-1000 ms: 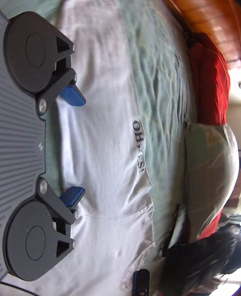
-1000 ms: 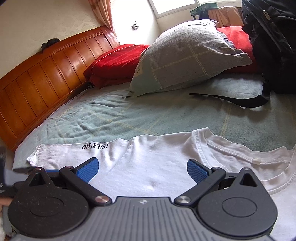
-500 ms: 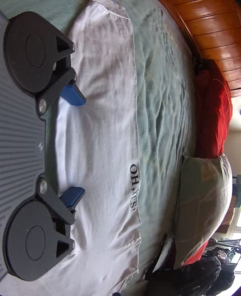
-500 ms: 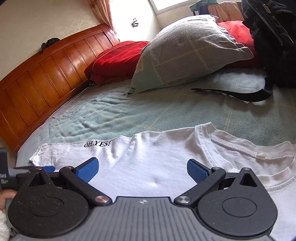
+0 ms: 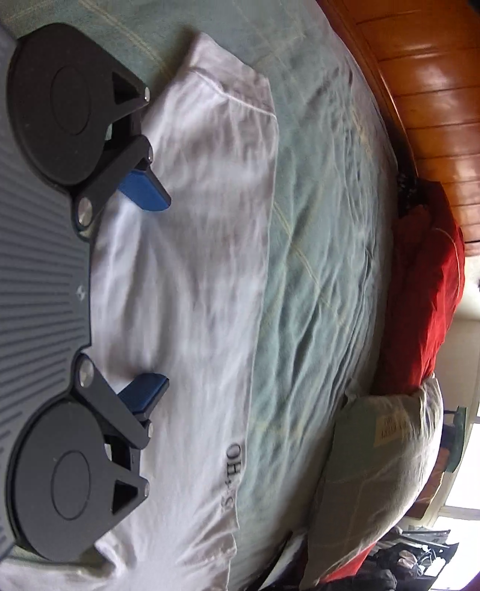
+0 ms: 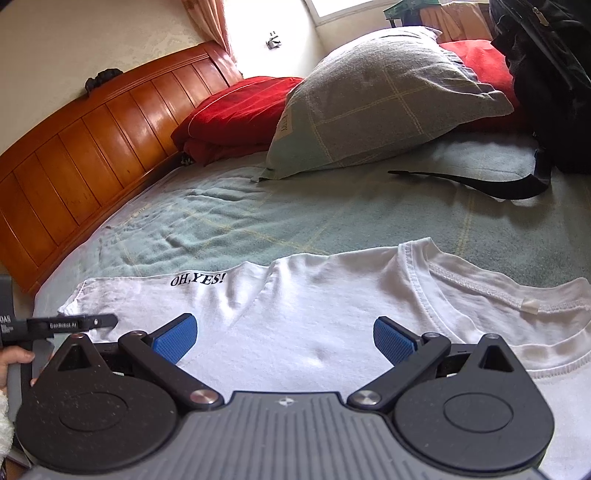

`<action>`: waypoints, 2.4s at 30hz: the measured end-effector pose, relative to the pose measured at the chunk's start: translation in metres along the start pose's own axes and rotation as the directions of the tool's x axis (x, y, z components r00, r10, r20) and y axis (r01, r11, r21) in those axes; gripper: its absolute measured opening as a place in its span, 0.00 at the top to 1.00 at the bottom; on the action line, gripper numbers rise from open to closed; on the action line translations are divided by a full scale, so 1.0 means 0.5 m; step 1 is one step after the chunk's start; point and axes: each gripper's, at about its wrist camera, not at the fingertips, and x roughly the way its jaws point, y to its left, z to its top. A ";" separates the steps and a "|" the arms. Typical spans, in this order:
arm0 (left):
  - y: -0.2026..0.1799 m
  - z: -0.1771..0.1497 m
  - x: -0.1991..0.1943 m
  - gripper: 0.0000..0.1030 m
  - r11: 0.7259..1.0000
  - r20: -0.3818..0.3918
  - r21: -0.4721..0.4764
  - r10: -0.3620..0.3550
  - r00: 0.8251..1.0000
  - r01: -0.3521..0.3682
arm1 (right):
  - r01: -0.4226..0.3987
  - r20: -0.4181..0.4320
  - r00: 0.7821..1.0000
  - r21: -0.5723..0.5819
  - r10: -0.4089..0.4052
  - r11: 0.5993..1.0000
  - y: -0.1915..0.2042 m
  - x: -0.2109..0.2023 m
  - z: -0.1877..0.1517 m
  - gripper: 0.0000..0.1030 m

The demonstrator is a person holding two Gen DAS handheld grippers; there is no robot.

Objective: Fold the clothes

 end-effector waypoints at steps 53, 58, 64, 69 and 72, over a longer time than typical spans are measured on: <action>-0.095 0.104 -0.006 0.10 0.983 -0.058 0.008 -0.184 0.981 0.184 | 0.001 -0.031 1.000 -0.019 -0.002 1.000 0.008 0.018 -0.010 0.00; -0.196 0.048 0.007 0.10 0.951 -0.154 0.181 -0.226 0.962 0.253 | -0.006 -0.031 1.000 -0.025 0.005 1.000 0.008 0.017 -0.009 0.00; -0.153 0.034 0.011 0.10 0.985 -0.180 0.159 -0.039 0.983 0.068 | 0.000 -0.026 1.000 0.014 0.000 1.000 -0.011 0.018 -0.007 0.00; -0.109 0.061 -0.055 0.11 0.990 -0.169 0.113 0.108 0.980 -0.090 | 0.008 -0.036 0.999 0.009 -0.008 1.000 -0.009 0.024 -0.010 0.00; -0.135 0.056 -0.126 0.10 0.994 -0.159 0.105 0.044 0.986 -0.028 | 0.013 -0.032 0.999 -0.020 -0.013 1.000 -0.002 0.025 -0.013 0.00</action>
